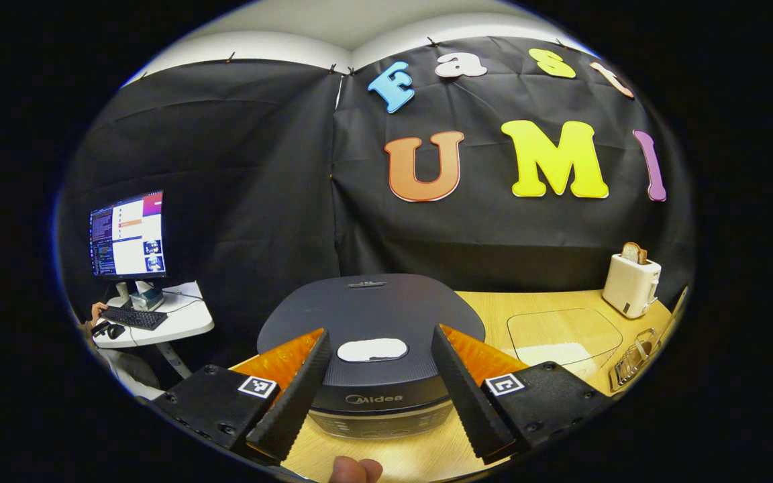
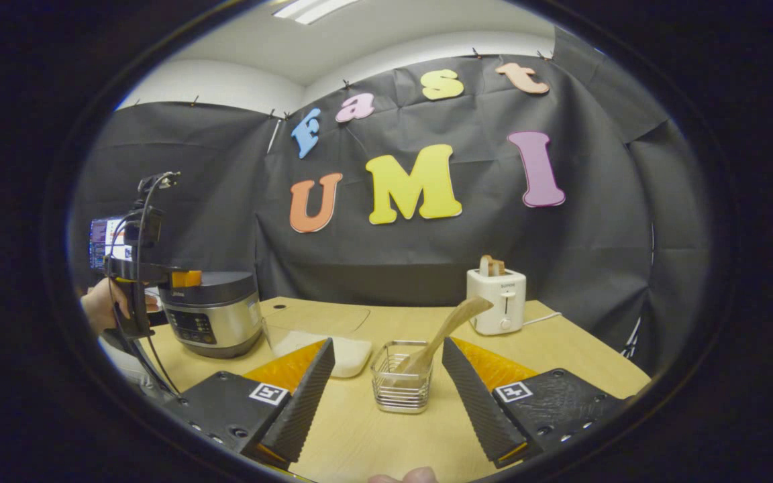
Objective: Close the left gripper, press the button to open the rice cooker; take a wooden spoon from the chopstick holder with the right hand, scoop a spoonful of rice and pour it into the rice cooker, then put the wooden spoon back into the chopstick holder.
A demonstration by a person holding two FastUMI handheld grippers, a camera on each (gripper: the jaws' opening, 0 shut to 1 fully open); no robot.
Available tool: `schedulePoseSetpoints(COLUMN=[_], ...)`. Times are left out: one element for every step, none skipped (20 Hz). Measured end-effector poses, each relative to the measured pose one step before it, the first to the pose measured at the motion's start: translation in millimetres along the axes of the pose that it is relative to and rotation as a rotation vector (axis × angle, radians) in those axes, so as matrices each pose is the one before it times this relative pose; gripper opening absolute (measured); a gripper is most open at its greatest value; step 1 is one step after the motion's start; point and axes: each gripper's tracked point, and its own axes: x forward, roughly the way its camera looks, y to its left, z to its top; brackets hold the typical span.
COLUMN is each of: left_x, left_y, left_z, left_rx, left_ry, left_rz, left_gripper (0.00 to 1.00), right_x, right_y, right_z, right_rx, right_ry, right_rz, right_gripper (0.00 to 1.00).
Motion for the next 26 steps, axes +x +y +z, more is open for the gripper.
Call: schedulePoseSetpoints(left_x=[-1.87,-2.03,-1.73,-2.51,-3.88,-4.84,-6.53,-6.84,-6.13,-5.66,-6.24,-6.02,-5.79,-4.72,-5.11,-4.26,-3.63,-3.33,-2.86,-1.99,-4.85,-3.69,-3.57,-3.41,-4.11,-2.86], left_y=[0.09,-0.06,1.74,-0.39,-2.14,-4.02,-4.50,-3.69,-5.46,-6.89,-7.58,-7.79,-8.07,-7.00,-4.57,-4.01,-7.34,-10.38,-12.26,-10.12,-2.99,-2.46,-2.31,-3.00,0.03,-0.17], left_z=[1.43,5.37,6.21,4.28,5.74,6.33,5.55,6.01,5.01,2.94,1.32,0.99,0.88,1.67,1.96,1.93,1.36,-0.11,0.01,0.84,0.69,0.70,0.23,-0.80,0.03,0.74], left_rx=[-0.00394,0.00455,0.01505,0.01021,0.00338,0.00016,0.00029,-0.00032,-0.00154,-0.00640,-0.00908,-0.01058,-0.00499,0.00267,0.00486,-0.00035,-0.00463,-0.01074,-0.00908,-0.00646,-0.00075,0.00364,0.00289,-0.00012,0.00440,0.00986], left_ry=[-0.00195,-0.01562,-0.02655,-0.01795,-0.01879,-0.01427,-0.01064,-0.01859,-0.02011,-0.01366,-0.00963,-0.00819,-0.00622,-0.00985,-0.01334,-0.01356,-0.00924,-0.00322,0.00132,0.00085,-0.00388,-0.00378,-0.00326,-0.00375,-0.00528,-0.01016], left_rz=[-0.00064,-0.00032,0.00355,-0.00084,-0.01070,-0.01196,-0.01037,-0.01332,-0.01358,-0.01838,-0.01705,-0.02017,-0.02194,-0.01593,-0.00640,-0.00587,-0.01667,-0.02216,-0.03582,-0.02875,-0.00655,-0.00383,-0.00365,-0.00154,0.00283,0.00222], left_gripper=[0.97,0.97,0.97,0.97,0.97,0.96,0.97,0.96,0.96,0.96,0.96,0.96,0.96,0.96,0.96,0.96,0.96,0.96,0.96,0.96,0.96,0.97,0.96,0.97,0.97,0.97], right_x=[-0.94,1.52,1.05,1.06,0.31,-0.24,-0.84,-0.64,-0.20,-0.41,-1.70,-1.72,-0.99,-1.13,-1.91,-1.33,-1.28,-0.79,-1.41,-0.81,-1.34,-1.02,-1.17,-1.26,-1.26,-1.45], right_y=[-1.73,-1.88,-3.42,-0.25,1.08,0.60,-0.73,0.51,0.04,0.75,1.58,0.30,0.39,-0.72,0.14,-0.23,-0.22,1.03,0.96,-0.18,-0.98,-0.61,-0.04,0.83,0.99,1.24], right_z=[2.55,1.94,1.98,0.43,1.35,2.07,3.94,4.85,6.27,5.16,4.92,3.90,4.15,2.94,4.62,3.49,2.79,1.64,1.73,2.18,2.13,1.98,3.14,1.05,0.79,0.18], right_rx=[-0.00238,-0.00538,-0.00545,0.00065,0.00312,0.00239,0.00348,0.00132,0.00006,-0.00180,-0.00481,-0.00740,-0.00790,-0.00550,-0.00753,-0.00759,-0.01013,-0.00880,-0.00539,-0.00187,0.00104,0.00387,0.00224,-0.00270,-0.00559,-0.00392], right_ry=[-0.00839,-0.00865,-0.00629,-0.00593,-0.00276,-0.00448,-0.00872,-0.01071,-0.01382,-0.01409,-0.01320,-0.01129,-0.00965,-0.01236,-0.01326,-0.01228,-0.00836,-0.00570,-0.00264,-0.00269,-0.00121,-0.00648,-0.00717,-0.00445,-0.00258,-0.00144], right_rz=[-0.00799,-0.01270,-0.01452,-0.00416,-0.00258,-0.00259,-0.00464,-0.00382,-0.00449,-0.00374,-0.00108,-0.00330,-0.00713,-0.00735,-0.00904,-0.00981,-0.00848,-0.00448,-0.00496,-0.00718,-0.01152,-0.00869,-0.00744,-0.00356,-0.00235,-0.00254], right_gripper=[0.92,0.92,0.92,0.96,0.91,0.92,0.92,0.91,0.92,0.92,0.92,0.92,0.92,0.92,0.92,0.96,0.92,0.96,0.95,0.96,1.00,0.92,0.95,0.95,0.95,0.95])
